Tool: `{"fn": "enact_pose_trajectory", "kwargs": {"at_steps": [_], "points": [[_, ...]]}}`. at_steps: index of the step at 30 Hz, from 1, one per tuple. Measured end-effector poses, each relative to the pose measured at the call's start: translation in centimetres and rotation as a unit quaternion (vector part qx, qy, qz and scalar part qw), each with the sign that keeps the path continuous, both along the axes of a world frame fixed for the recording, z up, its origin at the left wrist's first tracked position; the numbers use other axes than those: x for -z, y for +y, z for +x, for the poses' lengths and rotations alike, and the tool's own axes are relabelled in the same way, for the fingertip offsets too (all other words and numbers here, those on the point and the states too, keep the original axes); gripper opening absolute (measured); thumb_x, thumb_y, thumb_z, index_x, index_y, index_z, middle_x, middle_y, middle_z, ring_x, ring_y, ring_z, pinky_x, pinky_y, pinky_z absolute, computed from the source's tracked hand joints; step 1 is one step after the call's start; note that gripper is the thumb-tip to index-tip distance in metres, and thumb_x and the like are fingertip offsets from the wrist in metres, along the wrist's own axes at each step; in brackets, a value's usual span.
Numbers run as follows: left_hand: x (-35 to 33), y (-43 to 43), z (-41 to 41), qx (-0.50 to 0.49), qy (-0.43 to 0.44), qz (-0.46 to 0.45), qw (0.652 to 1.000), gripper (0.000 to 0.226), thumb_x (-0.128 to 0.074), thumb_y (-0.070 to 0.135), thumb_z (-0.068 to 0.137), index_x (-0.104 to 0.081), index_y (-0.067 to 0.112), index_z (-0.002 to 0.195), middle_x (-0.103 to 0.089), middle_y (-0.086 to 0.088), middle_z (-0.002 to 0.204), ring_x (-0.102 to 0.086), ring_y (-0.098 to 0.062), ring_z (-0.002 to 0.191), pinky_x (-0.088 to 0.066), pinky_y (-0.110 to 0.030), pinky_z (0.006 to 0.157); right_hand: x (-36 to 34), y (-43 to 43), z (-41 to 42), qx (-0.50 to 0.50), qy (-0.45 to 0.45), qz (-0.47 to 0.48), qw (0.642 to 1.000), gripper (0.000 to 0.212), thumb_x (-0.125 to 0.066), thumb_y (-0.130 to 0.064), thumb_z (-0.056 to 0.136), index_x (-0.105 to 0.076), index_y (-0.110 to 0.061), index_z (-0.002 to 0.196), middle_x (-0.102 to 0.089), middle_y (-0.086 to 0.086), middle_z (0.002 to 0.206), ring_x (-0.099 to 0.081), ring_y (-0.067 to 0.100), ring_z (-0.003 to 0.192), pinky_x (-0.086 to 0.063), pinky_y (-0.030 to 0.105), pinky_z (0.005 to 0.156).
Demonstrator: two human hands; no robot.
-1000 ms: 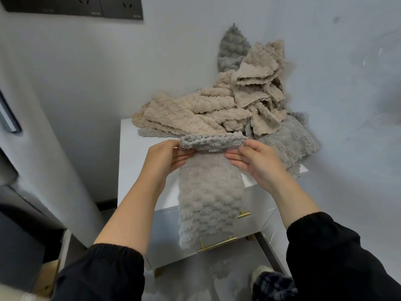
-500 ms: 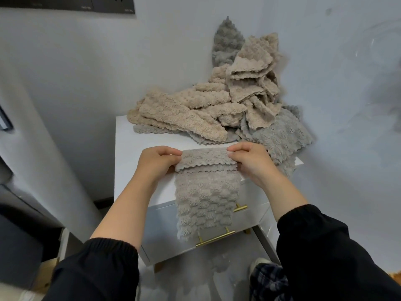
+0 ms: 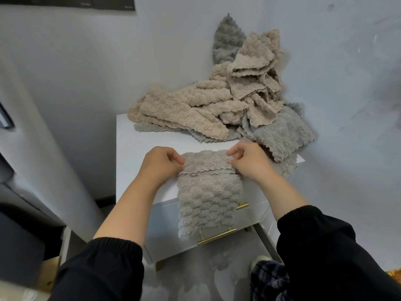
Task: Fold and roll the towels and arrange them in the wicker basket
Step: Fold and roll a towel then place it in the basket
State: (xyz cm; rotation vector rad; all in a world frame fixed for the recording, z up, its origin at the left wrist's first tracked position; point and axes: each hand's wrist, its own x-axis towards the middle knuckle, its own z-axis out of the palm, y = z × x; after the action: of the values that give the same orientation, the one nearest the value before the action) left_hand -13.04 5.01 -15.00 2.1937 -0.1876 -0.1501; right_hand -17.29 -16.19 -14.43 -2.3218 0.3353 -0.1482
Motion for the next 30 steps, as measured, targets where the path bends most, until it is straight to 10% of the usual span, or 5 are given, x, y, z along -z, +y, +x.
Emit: {"fn": "enact_pose_trajectory", "kwargs": {"at_steps": [8, 13, 15, 18, 30], "points": [[0.1, -0.2, 0.0, 0.024, -0.049, 0.071, 0.996, 0.030, -0.074, 0.010, 0.078, -0.057, 0.019, 0.101, -0.058, -0.001, 0.100, -0.053, -0.018, 0.083, -0.040, -0.027, 0.074, -0.2, 0.1, -0.1, -0.048, 0.022, -0.059, 0.997, 0.050, -0.067, -0.006, 0.086, -0.052, -0.016, 0.132, -0.054, 0.006, 0.123, -0.050, 0.014, 0.089, -0.041, 0.023, 0.077], [-0.2, -0.1, 0.0, 0.037, -0.034, 0.091, 0.995, 0.025, -0.071, 0.010, 0.081, -0.064, 0.012, 0.106, -0.053, 0.001, 0.078, -0.051, -0.019, 0.077, -0.038, -0.027, 0.066, -1.1, -0.2, -0.4, -0.084, 0.091, -0.022, 0.992, 0.047, -0.069, -0.007, 0.084, -0.055, -0.020, 0.127, -0.046, 0.000, 0.099, -0.047, 0.014, 0.078, -0.034, 0.017, 0.054], [-0.2, -0.2, -0.1, 0.036, -0.025, 0.094, 0.995, 0.012, -0.071, 0.010, 0.081, -0.066, 0.008, 0.092, -0.056, -0.004, 0.078, -0.050, -0.021, 0.076, -0.037, -0.028, 0.062, -1.4, -0.2, -0.6, -0.082, 0.109, -0.035, 0.990, 0.022, -0.069, -0.009, 0.082, -0.057, -0.021, 0.097, -0.038, -0.003, 0.076, -0.038, 0.014, 0.071, -0.023, 0.023, 0.051], [-0.3, -0.3, -0.1, 0.025, -0.010, 0.082, 0.996, 0.009, -0.067, 0.005, 0.079, -0.062, 0.013, 0.078, -0.062, -0.005, 0.083, -0.054, -0.020, 0.078, -0.042, -0.029, 0.067, -1.4, -0.3, -0.7, -0.070, 0.109, -0.026, 0.991, 0.046, -0.068, -0.008, 0.079, -0.027, -0.018, 0.061, -0.018, 0.000, 0.062, -0.021, 0.016, 0.056, -0.012, 0.031, 0.055], [-1.3, -0.4, -0.2, -0.060, 0.020, -0.168, 0.984, 0.023, -0.055, -0.020, 0.079, -0.062, 0.000, 0.086, -0.057, -0.016, 0.073, -0.064, -0.015, 0.045, -0.054, -0.024, 0.049, -2.1, 0.2, -0.9, 0.012, -0.011, 0.202, 0.979, 0.032, -0.061, 0.011, 0.083, -0.049, -0.018, 0.079, -0.060, 0.010, 0.060, -0.062, 0.018, 0.046, -0.046, 0.028, 0.043]]}}
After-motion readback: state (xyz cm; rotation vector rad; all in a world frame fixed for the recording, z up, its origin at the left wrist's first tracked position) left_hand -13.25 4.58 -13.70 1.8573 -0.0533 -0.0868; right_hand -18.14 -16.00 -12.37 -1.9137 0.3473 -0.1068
